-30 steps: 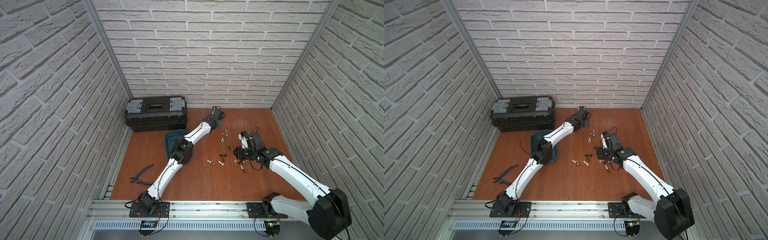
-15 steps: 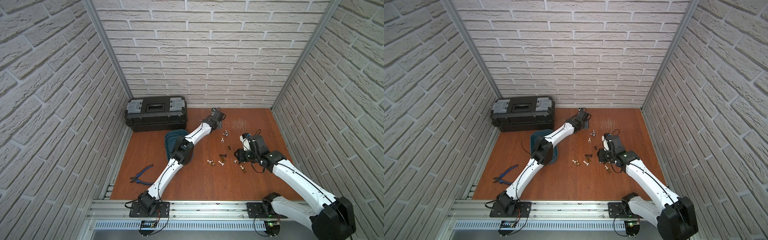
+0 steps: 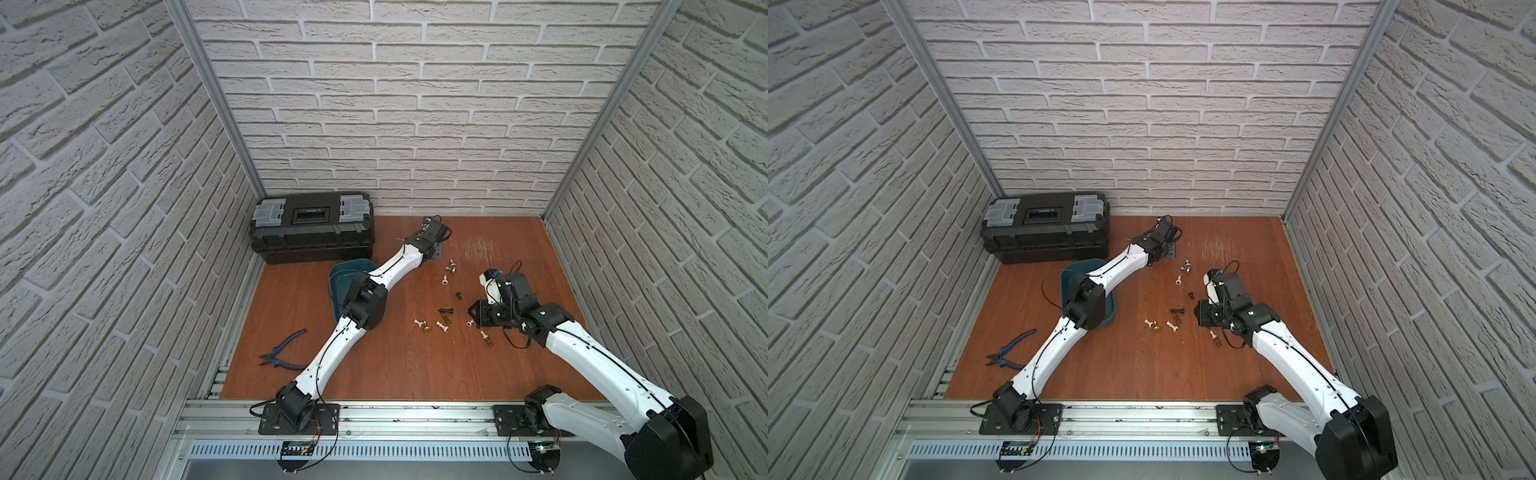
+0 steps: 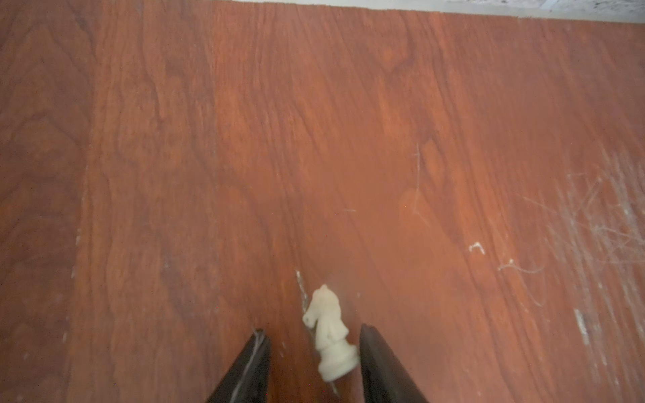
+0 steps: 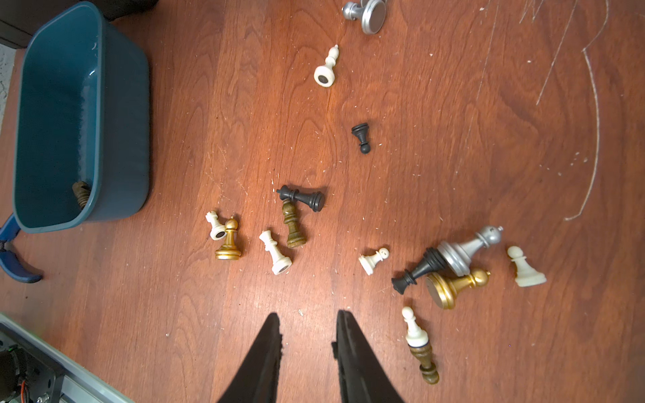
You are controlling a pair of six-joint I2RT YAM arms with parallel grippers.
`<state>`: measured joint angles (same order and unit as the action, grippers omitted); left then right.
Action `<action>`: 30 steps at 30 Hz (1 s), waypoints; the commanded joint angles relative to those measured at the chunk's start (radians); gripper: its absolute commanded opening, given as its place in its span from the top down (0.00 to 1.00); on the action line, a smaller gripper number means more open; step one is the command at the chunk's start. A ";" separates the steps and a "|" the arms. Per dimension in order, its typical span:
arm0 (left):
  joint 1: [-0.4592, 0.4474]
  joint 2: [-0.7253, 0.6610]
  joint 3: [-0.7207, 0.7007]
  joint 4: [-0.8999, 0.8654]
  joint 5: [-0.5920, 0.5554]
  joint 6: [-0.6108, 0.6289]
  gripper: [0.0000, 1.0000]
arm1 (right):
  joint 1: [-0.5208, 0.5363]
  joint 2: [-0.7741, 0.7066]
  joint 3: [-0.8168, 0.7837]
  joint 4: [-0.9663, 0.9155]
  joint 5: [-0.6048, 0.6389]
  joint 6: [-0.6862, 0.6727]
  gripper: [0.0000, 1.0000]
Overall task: Put the chess pieces into the storage box
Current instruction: Pick up the chess piece at the center of the board.
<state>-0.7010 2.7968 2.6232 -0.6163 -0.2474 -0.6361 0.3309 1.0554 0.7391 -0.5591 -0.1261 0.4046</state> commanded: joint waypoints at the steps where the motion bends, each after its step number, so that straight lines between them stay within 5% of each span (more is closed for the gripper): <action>1: -0.001 0.009 -0.050 -0.176 0.023 0.026 0.60 | -0.004 -0.023 -0.019 0.013 -0.012 0.006 0.68; 7: 0.010 -0.002 -0.079 -0.179 0.042 0.048 0.66 | -0.004 -0.030 -0.025 0.015 -0.015 0.014 0.68; 30: 0.042 0.058 0.001 -0.136 0.050 0.012 0.66 | -0.004 -0.014 -0.030 0.010 -0.036 -0.003 0.68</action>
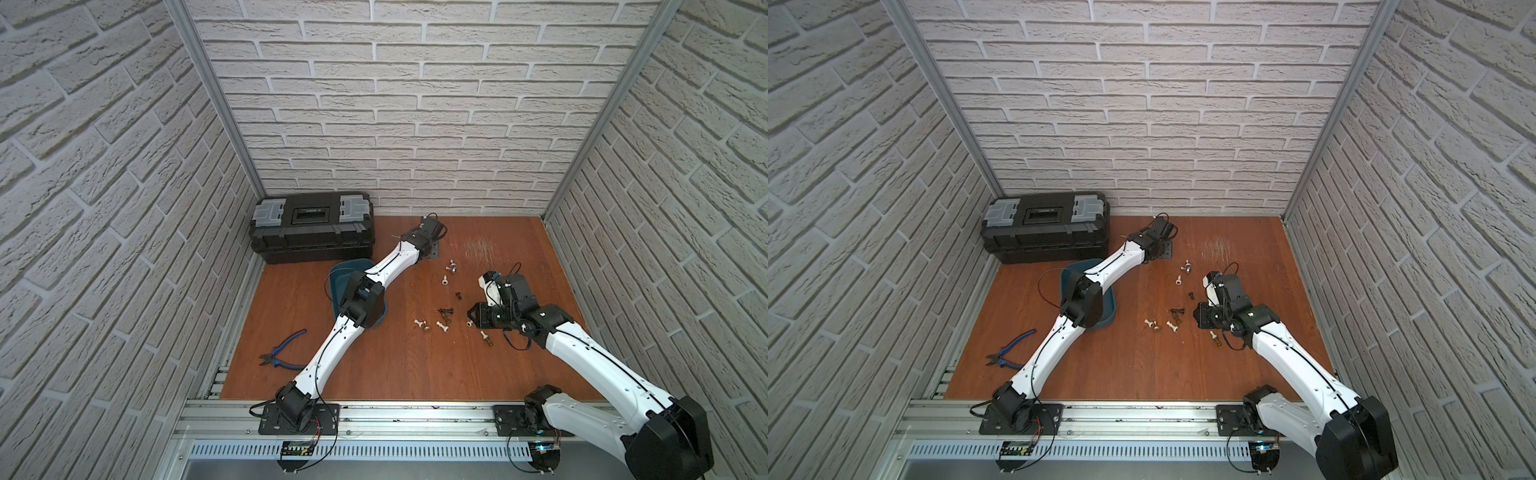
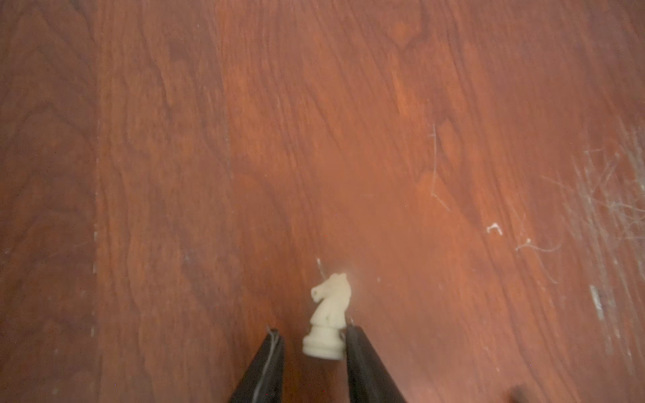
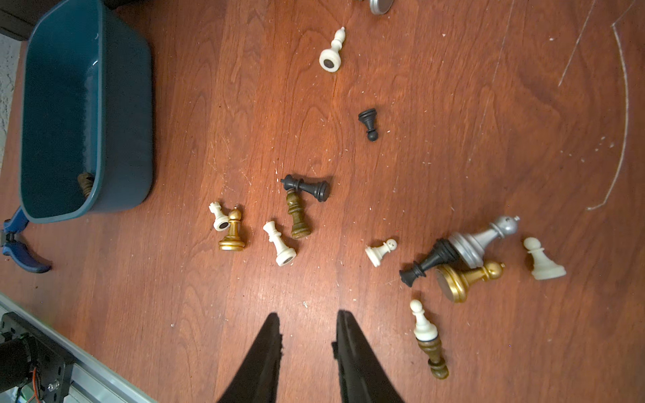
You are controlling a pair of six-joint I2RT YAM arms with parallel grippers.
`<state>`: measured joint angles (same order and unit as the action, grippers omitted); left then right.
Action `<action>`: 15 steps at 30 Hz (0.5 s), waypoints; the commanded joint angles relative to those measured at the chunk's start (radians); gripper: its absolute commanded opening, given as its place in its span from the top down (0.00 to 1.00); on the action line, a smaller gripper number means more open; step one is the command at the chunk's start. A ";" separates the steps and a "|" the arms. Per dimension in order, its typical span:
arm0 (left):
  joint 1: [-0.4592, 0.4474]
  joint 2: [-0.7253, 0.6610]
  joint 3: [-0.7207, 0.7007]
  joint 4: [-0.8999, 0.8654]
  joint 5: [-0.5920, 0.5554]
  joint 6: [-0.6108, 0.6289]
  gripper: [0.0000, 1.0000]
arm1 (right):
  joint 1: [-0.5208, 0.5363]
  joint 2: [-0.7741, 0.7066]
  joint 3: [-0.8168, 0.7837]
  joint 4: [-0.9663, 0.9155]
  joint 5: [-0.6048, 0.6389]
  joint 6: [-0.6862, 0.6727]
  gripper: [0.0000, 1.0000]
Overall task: Put the chess pieces into the storage box
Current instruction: Pick up the chess piece at the center of the board.
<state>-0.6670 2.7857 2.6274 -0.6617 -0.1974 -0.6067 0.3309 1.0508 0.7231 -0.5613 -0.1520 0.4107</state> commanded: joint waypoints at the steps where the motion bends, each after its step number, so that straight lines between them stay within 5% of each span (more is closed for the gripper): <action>1: 0.010 0.070 -0.003 -0.090 -0.001 -0.019 0.66 | -0.004 -0.009 -0.013 0.010 -0.011 -0.011 0.68; 15: -0.002 0.069 0.005 -0.084 0.033 0.030 0.73 | -0.004 -0.028 -0.029 0.008 -0.017 -0.027 0.68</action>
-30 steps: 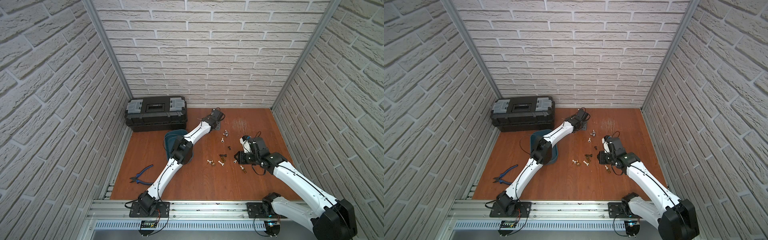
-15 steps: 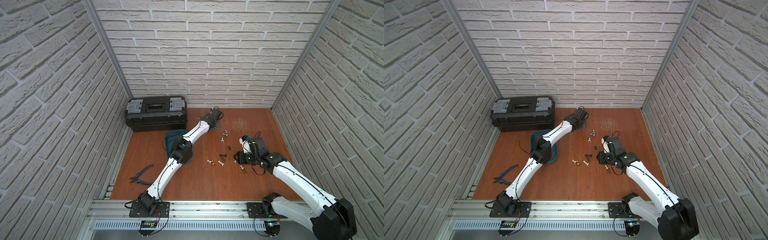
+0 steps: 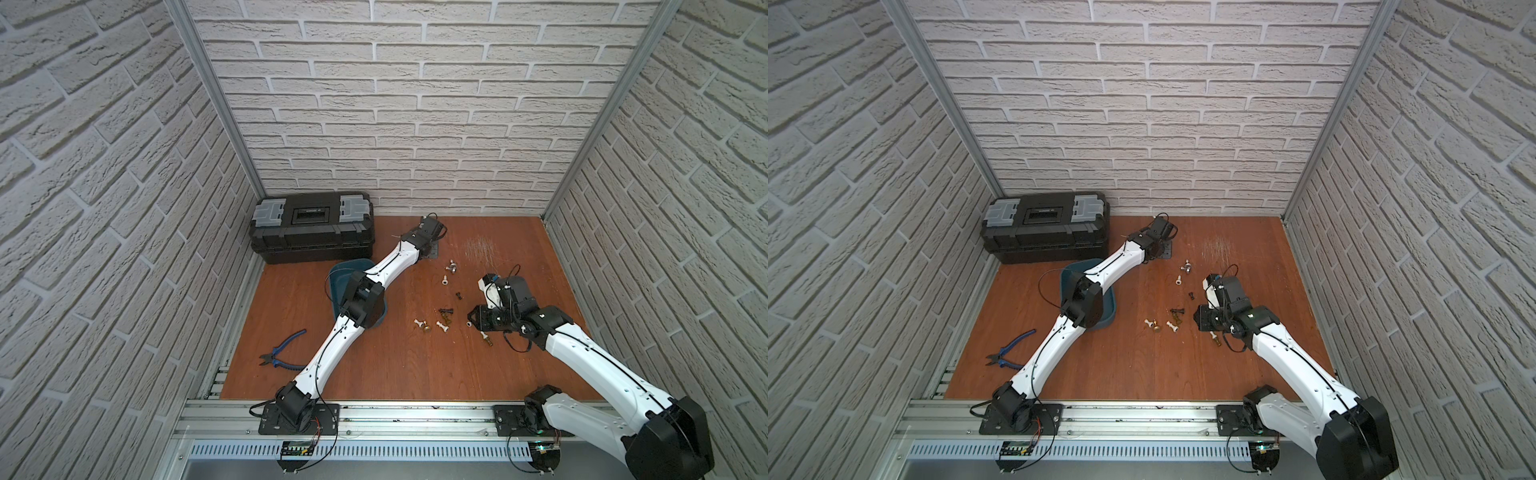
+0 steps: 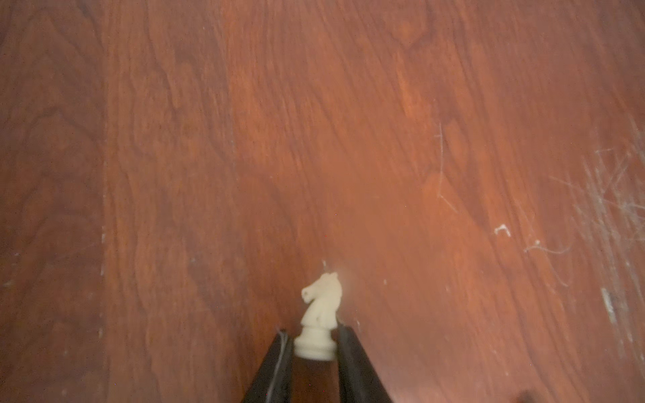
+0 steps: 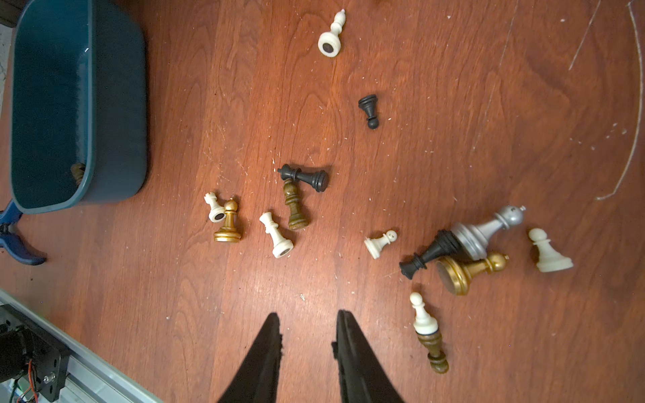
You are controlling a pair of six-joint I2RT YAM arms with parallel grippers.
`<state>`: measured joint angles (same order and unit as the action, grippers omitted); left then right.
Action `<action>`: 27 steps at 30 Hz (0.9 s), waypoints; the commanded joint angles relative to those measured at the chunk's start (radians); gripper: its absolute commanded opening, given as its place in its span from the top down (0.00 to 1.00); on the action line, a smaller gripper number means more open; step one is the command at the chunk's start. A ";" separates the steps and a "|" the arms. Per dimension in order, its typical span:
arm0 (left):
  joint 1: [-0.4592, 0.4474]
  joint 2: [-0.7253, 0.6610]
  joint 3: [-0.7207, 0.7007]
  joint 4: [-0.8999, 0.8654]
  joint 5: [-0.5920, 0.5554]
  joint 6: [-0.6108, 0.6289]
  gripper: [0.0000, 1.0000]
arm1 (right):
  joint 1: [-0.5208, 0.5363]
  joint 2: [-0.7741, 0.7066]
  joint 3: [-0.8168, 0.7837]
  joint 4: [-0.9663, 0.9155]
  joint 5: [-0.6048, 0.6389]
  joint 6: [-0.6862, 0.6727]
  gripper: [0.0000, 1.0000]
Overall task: Put the chess pieces into the storage box
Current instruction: Pick up the chess piece at the center of the board.
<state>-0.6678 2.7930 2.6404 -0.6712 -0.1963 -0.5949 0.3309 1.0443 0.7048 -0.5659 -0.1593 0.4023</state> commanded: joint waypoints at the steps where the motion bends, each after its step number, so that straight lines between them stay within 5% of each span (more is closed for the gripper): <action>1: -0.001 0.057 -0.011 -0.075 0.031 0.024 0.74 | -0.004 -0.021 -0.011 0.012 -0.011 -0.019 0.68; 27: -0.013 -0.204 -0.281 0.001 0.091 0.076 0.77 | -0.005 -0.030 0.008 0.012 -0.009 0.020 0.68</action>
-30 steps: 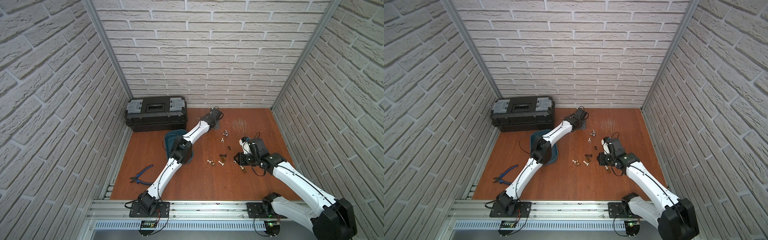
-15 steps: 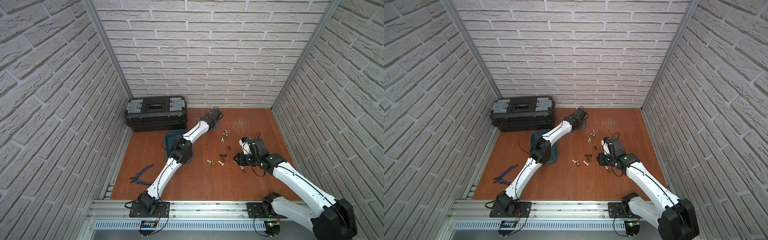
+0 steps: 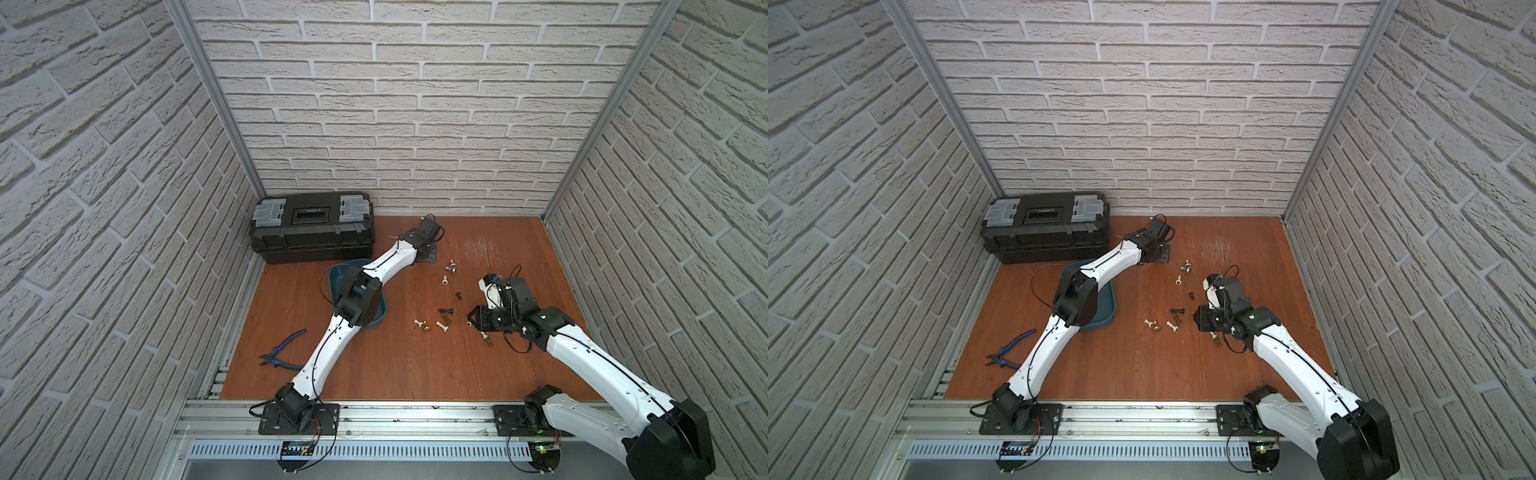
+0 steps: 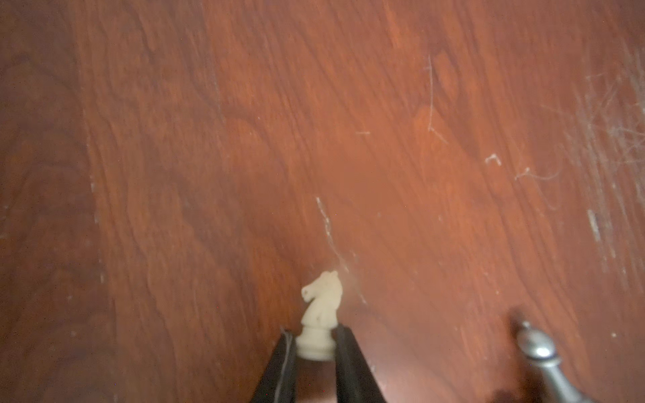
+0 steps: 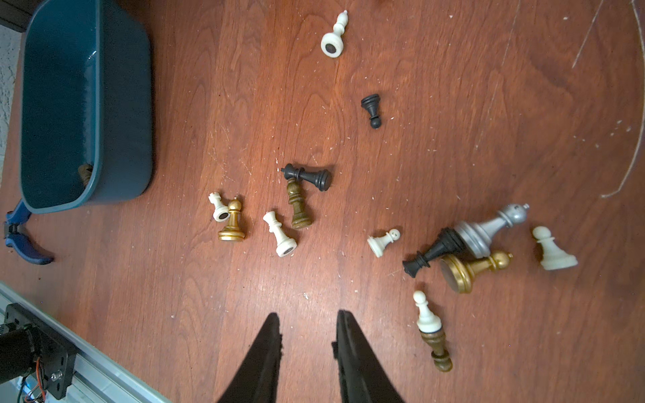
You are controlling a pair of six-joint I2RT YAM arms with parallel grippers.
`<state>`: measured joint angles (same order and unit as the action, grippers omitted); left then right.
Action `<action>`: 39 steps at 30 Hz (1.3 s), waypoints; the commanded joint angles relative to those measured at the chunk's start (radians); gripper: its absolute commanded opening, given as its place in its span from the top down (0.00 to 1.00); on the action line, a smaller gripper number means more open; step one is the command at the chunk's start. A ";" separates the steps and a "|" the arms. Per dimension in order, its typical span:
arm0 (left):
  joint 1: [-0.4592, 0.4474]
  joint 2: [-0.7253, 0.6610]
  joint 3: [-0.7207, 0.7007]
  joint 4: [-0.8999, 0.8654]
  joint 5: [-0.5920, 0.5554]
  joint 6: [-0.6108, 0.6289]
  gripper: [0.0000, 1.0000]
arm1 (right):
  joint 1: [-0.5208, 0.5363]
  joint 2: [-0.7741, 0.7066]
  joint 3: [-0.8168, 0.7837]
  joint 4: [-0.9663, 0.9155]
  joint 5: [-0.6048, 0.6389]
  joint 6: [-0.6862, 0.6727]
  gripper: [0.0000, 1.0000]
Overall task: Put the chess pieces into the storage box
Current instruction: Pick up the chess piece at the center of the board, then place the chess piece in the storage box.
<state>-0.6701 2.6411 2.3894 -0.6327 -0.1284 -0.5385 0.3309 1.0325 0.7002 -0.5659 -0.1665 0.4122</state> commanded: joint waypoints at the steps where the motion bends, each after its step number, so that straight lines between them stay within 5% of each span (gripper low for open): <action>1: -0.013 -0.066 -0.043 -0.036 0.025 0.020 0.77 | -0.004 -0.018 0.017 0.011 -0.001 0.009 0.68; 12: -0.032 -0.319 -0.350 0.044 0.053 0.003 0.80 | -0.004 0.005 0.087 -0.002 0.012 -0.016 0.68; 26: -0.028 -1.049 -1.115 0.055 -0.005 -0.056 0.80 | -0.001 0.183 0.200 0.059 -0.031 -0.009 0.68; 39: 0.132 -1.448 -1.550 0.014 0.022 -0.143 0.76 | 0.032 0.435 0.385 -0.014 -0.008 -0.021 0.65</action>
<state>-0.5621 1.2289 0.8650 -0.6304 -0.1223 -0.6678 0.3546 1.4464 1.0439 -0.5575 -0.1970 0.4068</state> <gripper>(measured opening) 0.237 0.347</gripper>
